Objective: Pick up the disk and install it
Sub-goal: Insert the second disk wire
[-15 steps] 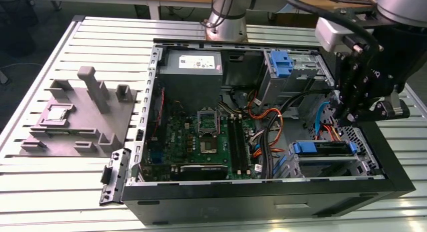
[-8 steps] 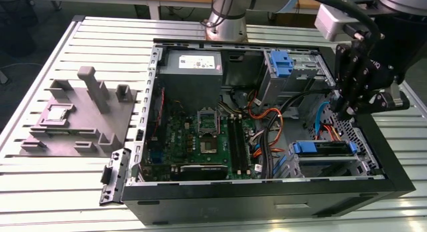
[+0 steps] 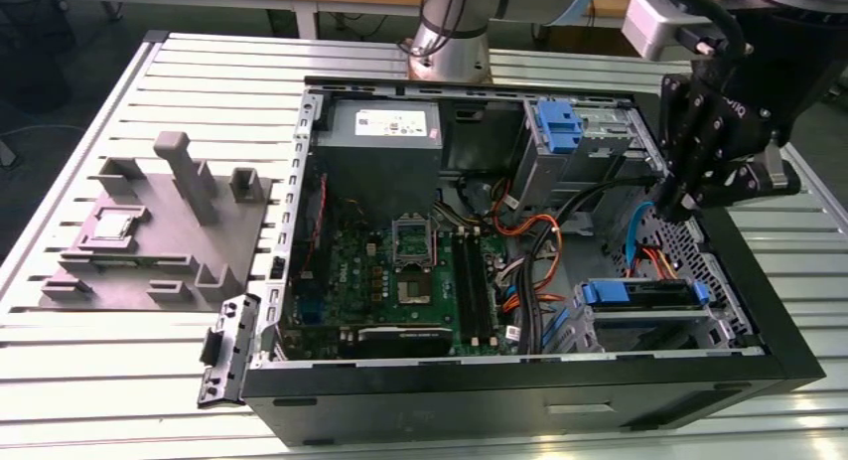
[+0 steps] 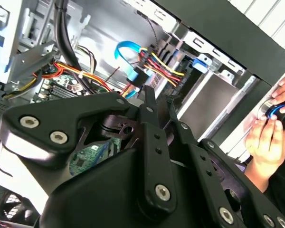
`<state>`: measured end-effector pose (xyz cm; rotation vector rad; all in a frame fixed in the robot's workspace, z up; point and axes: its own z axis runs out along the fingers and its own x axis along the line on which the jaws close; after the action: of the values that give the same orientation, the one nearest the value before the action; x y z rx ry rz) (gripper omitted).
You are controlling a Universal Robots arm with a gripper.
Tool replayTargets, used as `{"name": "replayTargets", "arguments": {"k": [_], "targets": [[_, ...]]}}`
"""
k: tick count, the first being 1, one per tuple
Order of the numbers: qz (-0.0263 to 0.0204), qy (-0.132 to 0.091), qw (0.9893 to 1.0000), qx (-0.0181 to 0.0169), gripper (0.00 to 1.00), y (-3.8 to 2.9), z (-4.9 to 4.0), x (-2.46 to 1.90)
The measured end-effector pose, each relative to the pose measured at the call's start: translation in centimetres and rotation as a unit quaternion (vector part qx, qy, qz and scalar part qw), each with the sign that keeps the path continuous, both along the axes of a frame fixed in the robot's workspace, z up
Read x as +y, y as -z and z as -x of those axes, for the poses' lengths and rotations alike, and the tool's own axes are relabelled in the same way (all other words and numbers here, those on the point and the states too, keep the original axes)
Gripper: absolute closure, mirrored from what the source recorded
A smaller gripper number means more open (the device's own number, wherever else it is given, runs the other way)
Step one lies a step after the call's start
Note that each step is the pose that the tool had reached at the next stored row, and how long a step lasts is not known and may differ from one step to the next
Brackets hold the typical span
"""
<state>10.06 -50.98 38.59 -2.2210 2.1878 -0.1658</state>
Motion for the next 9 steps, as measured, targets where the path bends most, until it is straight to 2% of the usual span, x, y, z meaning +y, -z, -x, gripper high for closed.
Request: {"name": "replayTargets", "arguments": {"k": [6,9], "targets": [[0.0000,0.000,1.0000,0.0026,0.76,-0.22,-0.25,0.97],[0.0000,0.000,1.0000,0.0050,0.76,-0.22,-0.42,1.54]]}}
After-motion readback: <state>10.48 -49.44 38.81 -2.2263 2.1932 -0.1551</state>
